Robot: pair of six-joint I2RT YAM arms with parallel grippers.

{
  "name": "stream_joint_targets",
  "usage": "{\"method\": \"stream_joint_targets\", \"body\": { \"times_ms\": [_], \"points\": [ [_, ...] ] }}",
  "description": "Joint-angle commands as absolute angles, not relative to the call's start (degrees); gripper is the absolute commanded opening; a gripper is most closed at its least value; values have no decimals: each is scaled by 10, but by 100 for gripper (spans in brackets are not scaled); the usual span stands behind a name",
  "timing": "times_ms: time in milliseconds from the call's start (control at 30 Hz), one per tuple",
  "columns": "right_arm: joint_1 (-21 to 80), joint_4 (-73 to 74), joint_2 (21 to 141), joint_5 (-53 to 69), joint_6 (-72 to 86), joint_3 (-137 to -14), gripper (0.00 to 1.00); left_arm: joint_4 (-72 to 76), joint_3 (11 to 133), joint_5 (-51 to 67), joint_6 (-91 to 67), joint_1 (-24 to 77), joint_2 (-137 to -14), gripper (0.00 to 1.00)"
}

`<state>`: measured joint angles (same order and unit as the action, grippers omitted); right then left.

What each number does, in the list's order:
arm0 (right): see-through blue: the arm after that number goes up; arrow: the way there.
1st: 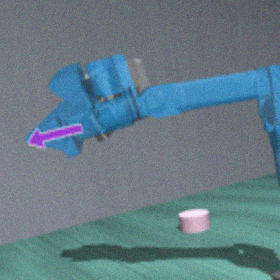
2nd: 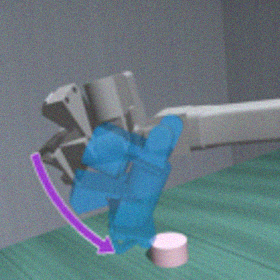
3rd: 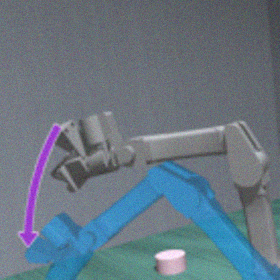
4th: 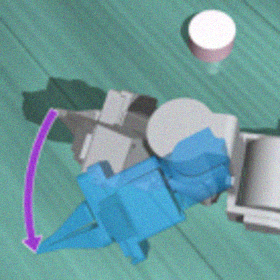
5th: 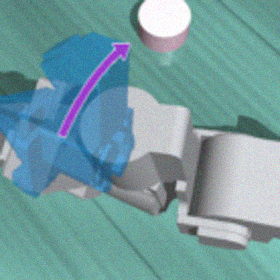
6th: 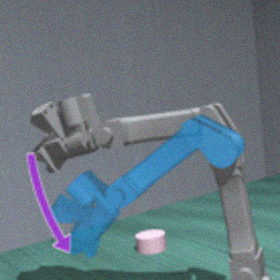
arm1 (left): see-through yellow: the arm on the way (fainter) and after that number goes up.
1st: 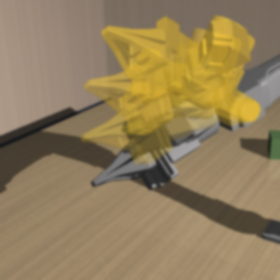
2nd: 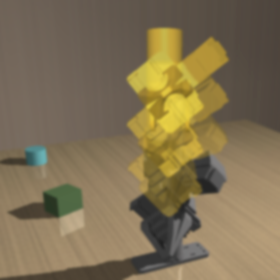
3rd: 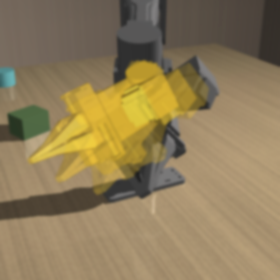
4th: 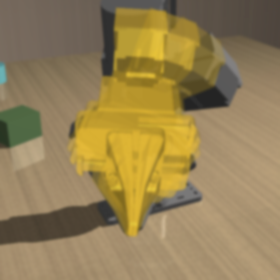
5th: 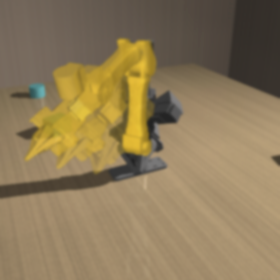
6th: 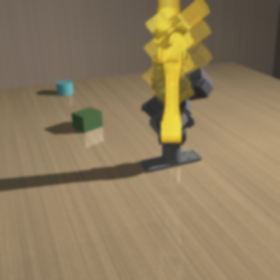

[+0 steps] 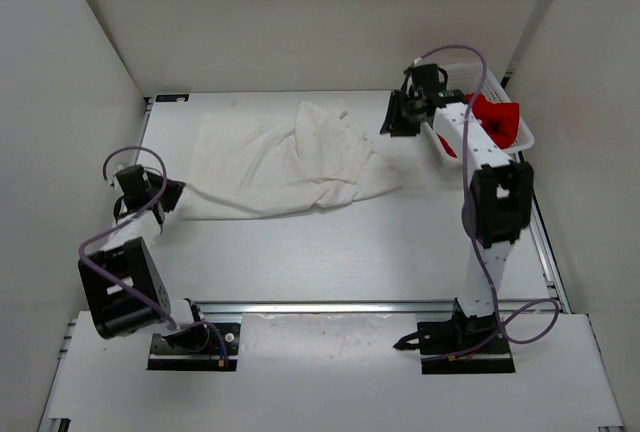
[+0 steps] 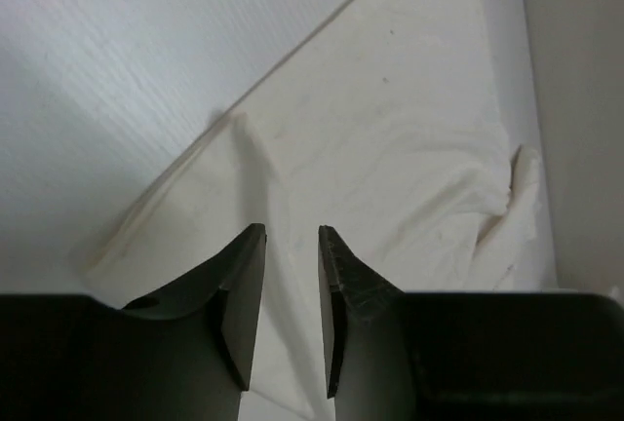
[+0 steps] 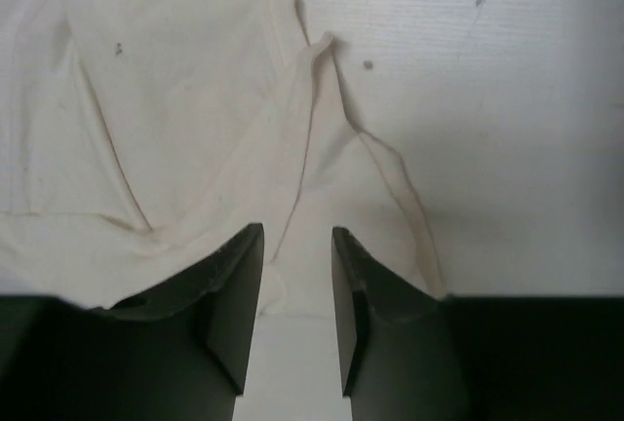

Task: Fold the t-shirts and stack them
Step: Fold the flattened tshirt in 1/3 of the way, then grap the side of the flattened tshirt closest away from the robot with both arms

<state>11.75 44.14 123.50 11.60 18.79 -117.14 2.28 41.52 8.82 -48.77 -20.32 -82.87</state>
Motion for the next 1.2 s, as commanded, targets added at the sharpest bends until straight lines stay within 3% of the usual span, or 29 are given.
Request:
{"method": "stream_joint_targets", "body": {
  "times_ms": [0, 133, 333, 467, 600, 800, 900, 1033, 1167],
  "points": [
    [99, 305, 1031, 126, 196, -908, 32, 25, 312, 132, -489, -214, -755, 37],
    [73, 144, 871, 159, 236, -650, 28, 26, 231, 139, -490, -248, -712, 34],
    [21, 19, 859, 209, 292, -502, 38, 28, 223, 125, -496, -250, -730, 47],
    [11, -60, 896, 241, 318, -462, 46, 52, 230, 126, -512, -251, -771, 50],
    [7, -120, 931, 246, 349, -453, 52, 83, 226, 121, -526, -243, -793, 42],
    [2, -212, 1007, 240, 418, -459, 52, 103, 217, 91, -540, -219, -792, 35],
    [5, -237, 1028, 242, 456, -457, 52, 120, 207, 80, -547, -217, -793, 36],
    [20, -246, 1035, 215, 472, -450, 50, 141, 203, 80, -550, -217, -807, 45],
    [22, -253, 1046, 211, 490, -449, 45, 172, 202, 94, -557, -222, -838, 41]
  ]
}}
